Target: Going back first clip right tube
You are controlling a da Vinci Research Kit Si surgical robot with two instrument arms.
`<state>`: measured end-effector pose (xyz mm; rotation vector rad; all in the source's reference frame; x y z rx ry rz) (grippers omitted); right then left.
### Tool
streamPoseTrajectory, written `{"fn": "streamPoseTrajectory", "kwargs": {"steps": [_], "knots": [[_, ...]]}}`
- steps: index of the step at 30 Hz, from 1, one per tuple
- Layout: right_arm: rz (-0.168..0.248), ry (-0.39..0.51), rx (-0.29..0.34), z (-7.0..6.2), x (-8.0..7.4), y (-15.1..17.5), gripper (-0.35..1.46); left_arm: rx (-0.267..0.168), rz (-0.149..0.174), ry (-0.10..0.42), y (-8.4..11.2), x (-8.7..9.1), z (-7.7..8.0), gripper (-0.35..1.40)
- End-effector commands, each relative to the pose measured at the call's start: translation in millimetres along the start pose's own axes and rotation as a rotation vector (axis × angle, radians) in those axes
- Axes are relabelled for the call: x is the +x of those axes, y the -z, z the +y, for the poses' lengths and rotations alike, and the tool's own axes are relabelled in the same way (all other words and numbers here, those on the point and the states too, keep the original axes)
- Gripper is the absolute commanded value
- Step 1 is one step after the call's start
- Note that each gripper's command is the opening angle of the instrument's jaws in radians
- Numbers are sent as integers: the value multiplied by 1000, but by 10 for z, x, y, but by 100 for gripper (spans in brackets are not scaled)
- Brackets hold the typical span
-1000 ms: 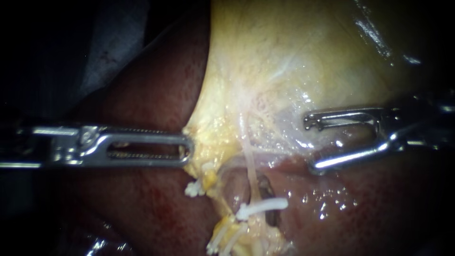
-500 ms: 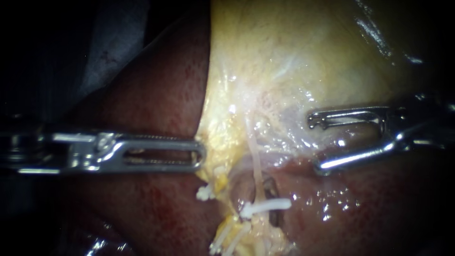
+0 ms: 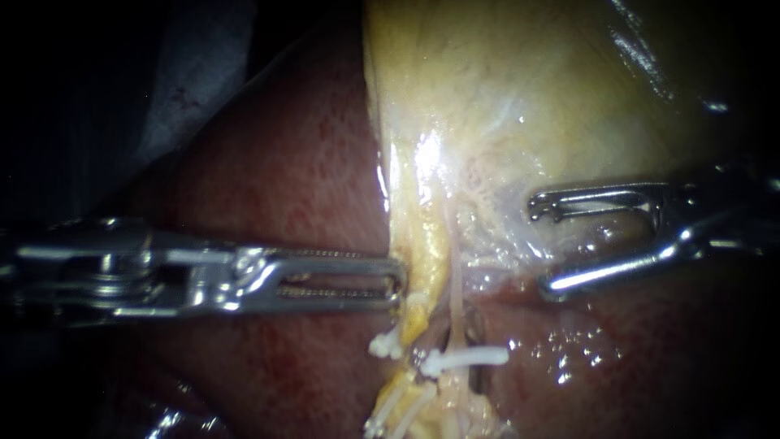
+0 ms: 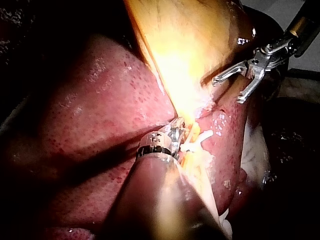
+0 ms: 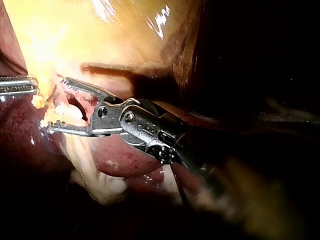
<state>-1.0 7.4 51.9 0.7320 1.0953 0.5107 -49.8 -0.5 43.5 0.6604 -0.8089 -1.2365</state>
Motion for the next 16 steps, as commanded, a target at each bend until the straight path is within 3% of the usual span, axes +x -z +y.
{"fn": "streamPoseTrajectory", "kwargs": {"steps": [1,16], "knots": [[0,0,0,0,0,0,60,0,1,0,0,0,1,-35],[0,0,0,0,-1,1,60,-1,3,0,1,0,1,-35]]}}
